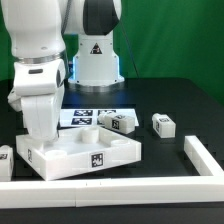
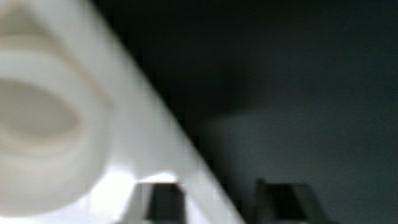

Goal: Assemble one leg

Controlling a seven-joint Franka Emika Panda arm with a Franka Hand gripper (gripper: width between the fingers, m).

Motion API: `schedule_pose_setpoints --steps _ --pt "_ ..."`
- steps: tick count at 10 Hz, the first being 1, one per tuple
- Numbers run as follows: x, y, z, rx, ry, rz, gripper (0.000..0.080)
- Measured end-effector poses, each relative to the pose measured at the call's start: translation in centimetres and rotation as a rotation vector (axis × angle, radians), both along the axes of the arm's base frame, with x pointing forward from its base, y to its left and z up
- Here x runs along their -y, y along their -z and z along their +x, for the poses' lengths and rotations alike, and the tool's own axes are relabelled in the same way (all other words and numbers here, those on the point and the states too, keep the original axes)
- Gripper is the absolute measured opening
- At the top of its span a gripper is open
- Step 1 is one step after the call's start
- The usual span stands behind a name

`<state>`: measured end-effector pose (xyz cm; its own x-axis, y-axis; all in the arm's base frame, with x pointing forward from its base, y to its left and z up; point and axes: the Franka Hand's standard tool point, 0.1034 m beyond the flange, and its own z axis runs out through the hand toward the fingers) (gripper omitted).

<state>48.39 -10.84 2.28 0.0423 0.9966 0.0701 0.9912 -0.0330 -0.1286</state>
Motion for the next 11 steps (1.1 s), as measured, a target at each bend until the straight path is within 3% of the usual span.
schedule_pose_setpoints --steps 2,4,8,11 --pt "-0.1 0.0 0.0 0.000 0.003 -0.001 0.0052" --pt "-1.4 0.0 0.0 -0.002 0.039 -0.005 0.0052" --pt "-7.4 -0.2 1.3 0.018 0.059 -0.003 0.0052" --pt "-7.0 -0.1 1.2 0.016 0.067 -0.005 0.0052"
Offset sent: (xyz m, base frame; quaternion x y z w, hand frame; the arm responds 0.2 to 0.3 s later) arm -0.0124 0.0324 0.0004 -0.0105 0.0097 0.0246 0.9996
